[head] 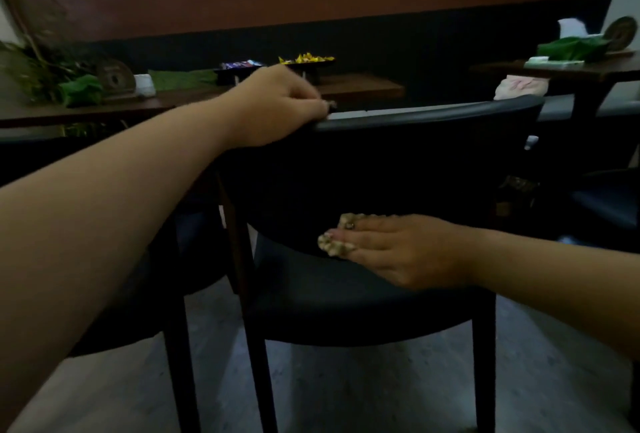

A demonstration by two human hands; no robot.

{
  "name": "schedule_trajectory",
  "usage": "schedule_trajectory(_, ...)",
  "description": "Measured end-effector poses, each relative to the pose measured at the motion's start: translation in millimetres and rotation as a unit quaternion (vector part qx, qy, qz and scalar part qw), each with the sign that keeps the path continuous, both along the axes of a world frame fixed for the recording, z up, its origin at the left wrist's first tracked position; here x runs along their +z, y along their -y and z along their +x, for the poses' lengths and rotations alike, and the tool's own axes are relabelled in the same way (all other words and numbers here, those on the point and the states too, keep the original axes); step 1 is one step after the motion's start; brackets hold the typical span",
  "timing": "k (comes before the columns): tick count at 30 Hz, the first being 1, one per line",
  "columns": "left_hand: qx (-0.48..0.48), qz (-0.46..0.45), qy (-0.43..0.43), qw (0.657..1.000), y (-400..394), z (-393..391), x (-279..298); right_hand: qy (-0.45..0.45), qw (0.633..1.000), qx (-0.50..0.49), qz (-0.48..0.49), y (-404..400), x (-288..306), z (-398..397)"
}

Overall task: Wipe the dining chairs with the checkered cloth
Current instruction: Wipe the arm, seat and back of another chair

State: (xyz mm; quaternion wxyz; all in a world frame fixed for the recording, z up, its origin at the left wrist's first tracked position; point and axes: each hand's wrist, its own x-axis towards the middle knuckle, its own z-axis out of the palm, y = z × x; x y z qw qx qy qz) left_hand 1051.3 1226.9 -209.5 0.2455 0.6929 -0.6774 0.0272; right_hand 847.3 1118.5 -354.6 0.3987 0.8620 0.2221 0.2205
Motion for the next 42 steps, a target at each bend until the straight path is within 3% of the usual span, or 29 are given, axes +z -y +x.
schedule_trajectory(4, 0.086, -0.096, -0.031, 0.991, -18.1, 32.3, -30.7, 0.135, 0.989, 0.041, 0.052, -16.3, 41.0, 7.2)
schedule_trajectory(7, 0.087, -0.165, 0.015, 0.982, -18.9, 30.9, -42.3, 0.238, 0.968, 0.048, 0.067, -28.0, 52.9, 19.6)
schedule_trajectory(9, 0.080, -0.189, -0.008, 0.979, -18.0, 30.3, -43.6, 0.260, 0.963, 0.035, 0.068, -32.2, 40.8, 29.1)
schedule_trajectory(15, 0.090, -0.215, -0.018, 0.972, -14.3, 37.1, -48.2, 0.145, 0.980, -0.030, 0.132, -27.3, -18.1, 48.4)
schedule_trajectory(19, 0.055, -0.189, -0.052, 0.979, -13.2, 41.6, -46.6, 0.023, 0.996, -0.068, 0.057, -30.3, -42.2, 47.3)
schedule_trajectory(21, 0.042, -0.179, -0.063, 0.981, -13.1, 43.3, -46.4, 0.047, 0.996, -0.064, 0.044, -40.9, -34.0, 49.6)
schedule_trajectory(24, 0.015, -0.186, -0.118, 0.975, -13.2, 45.8, -47.9, 0.154, 0.983, -0.002, 0.100, -56.3, 7.1, 62.0)
schedule_trajectory(26, -0.002, -0.179, -0.156, 0.971, -13.3, 46.6, -46.7, 0.206, 0.975, 0.010, 0.085, -57.7, 31.5, 69.7)
schedule_trajectory(30, 0.000, -0.158, -0.223, 0.962, -12.9, 50.9, -43.7, 0.174, 0.978, 0.019, 0.113, -52.9, 14.3, 77.6)
schedule_trajectory(34, 0.013, -0.161, -0.173, 0.972, -13.6, 46.8, -44.5, 0.105, 0.980, -0.029, 0.166, -50.9, -23.4, 81.8)
schedule_trajectory(38, 0.027, -0.129, -0.145, 0.981, -19.7, 40.6, -41.5, 0.047, 0.983, -0.076, 0.159, -53.8, -34.6, 68.4)
schedule_trajectory(40, 0.037, -0.115, -0.125, 0.985, -21.5, 38.5, -41.3, 0.070, 0.972, -0.059, 0.218, -52.2, -26.8, 51.8)
schedule_trajectory(42, 0.057, -0.112, -0.081, 0.989, -21.9, 36.8, -39.1, 0.146, 0.967, -0.025, 0.209, -46.6, -3.8, 30.7)
